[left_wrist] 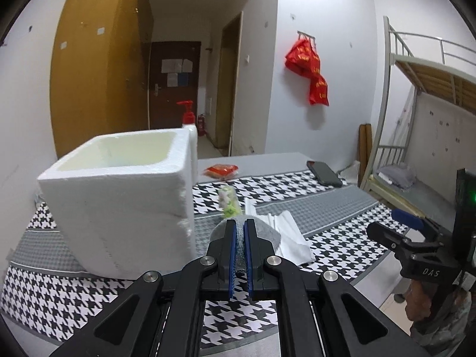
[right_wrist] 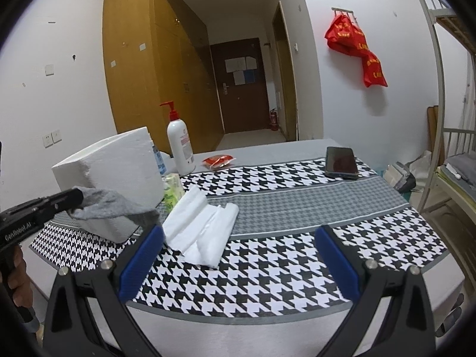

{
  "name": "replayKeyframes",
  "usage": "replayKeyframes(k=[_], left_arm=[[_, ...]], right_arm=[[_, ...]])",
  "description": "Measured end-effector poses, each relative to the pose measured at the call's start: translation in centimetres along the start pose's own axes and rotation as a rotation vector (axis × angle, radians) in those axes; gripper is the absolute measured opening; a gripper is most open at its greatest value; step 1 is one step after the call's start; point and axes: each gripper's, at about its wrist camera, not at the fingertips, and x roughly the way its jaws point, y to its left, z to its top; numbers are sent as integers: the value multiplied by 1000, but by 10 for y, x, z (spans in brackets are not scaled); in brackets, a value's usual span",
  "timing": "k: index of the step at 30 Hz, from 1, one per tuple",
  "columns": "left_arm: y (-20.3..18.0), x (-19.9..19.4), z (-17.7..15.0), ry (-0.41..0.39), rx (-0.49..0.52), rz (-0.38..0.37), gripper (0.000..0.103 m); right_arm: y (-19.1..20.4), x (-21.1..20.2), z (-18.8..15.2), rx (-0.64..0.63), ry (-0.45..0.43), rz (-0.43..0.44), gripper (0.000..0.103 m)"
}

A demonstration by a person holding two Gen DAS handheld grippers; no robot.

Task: Organize soft objects
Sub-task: 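Lift the grey sock with the left gripper and pull it back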

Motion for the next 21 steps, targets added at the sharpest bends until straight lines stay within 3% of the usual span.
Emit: replayKeyframes(k=[5, 11, 17, 18, 20, 21], left_arm=[[4, -2, -3, -1, 11, 1, 6], [7, 27, -18, 99, 4, -8, 6], [2, 44, -27, 145, 32, -39, 7], [1, 45, -28, 152, 37, -45, 11], [-2, 48, -30, 159, 47, -52, 27], [-2, 48, -31, 157, 49, -56, 46]], right_arm=[[6, -3, 2, -1, -5, -9, 103], [11, -1, -1, -11, 5, -18, 103], [10, 7, -3, -13, 32, -28, 103], [10, 9, -3, -13, 37, -28, 103], [10, 11, -4, -11, 45, -27, 103], [10, 12, -5, -11, 49, -27, 103]])
